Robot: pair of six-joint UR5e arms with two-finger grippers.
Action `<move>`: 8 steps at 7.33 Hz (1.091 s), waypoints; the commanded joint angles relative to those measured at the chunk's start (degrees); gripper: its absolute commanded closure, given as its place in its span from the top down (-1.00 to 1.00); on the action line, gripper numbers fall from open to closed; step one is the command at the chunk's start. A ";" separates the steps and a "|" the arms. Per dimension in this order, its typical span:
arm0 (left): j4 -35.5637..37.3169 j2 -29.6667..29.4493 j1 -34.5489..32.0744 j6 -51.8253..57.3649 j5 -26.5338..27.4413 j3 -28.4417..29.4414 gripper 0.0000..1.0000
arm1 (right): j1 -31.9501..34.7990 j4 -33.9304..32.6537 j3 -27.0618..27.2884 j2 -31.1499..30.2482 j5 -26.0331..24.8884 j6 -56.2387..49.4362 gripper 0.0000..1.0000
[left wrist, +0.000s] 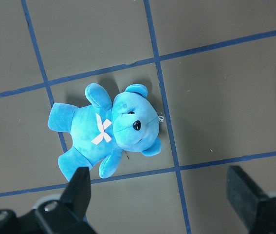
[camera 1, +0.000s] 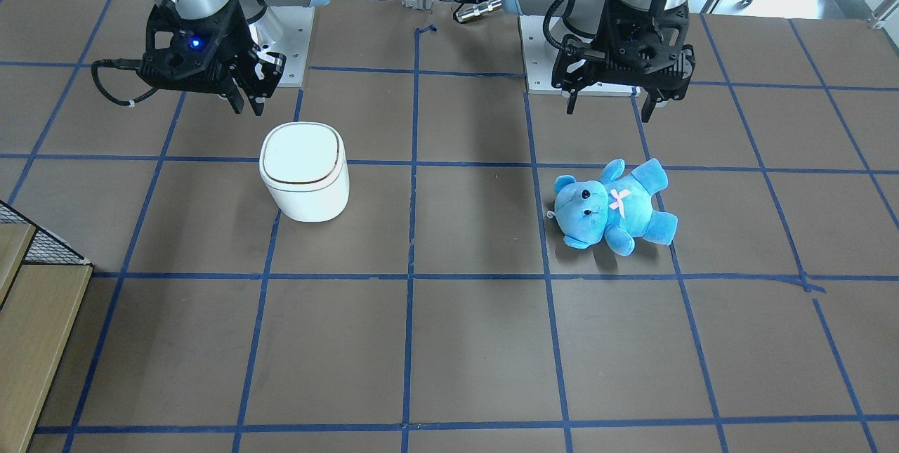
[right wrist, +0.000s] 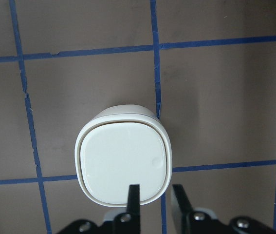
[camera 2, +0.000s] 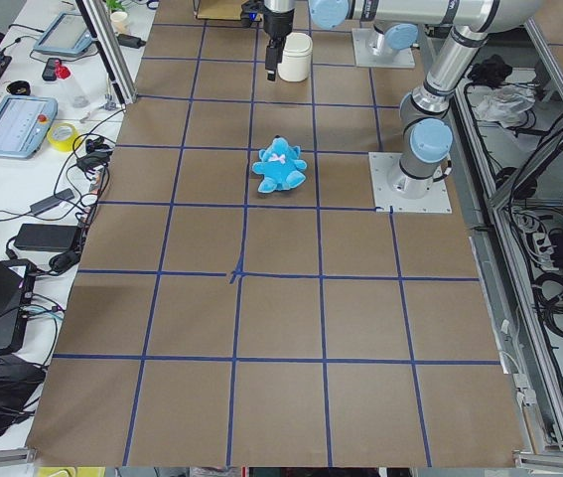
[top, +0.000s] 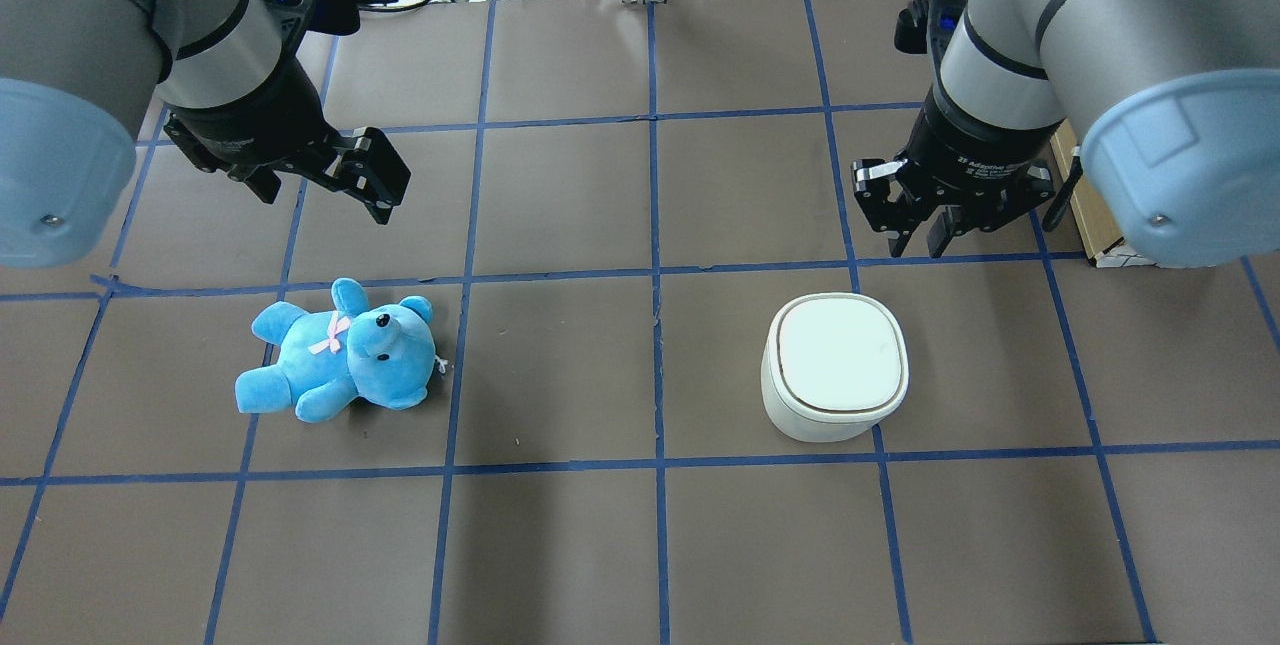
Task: Open trash can with right arm
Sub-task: 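Lower the right gripper down onto the white trash can lid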
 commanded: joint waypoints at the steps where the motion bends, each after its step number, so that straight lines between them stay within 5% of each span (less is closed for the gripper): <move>1: 0.00 0.00 0.00 0.00 0.00 0.00 1.00 | 0.04 -1.30 3.20 0.64 0.47 -0.10 -1.00; 8: 0.00 0.00 0.00 0.00 0.00 0.00 1.00 | -0.05 -7.27 8.29 7.77 -0.23 -0.45 -1.00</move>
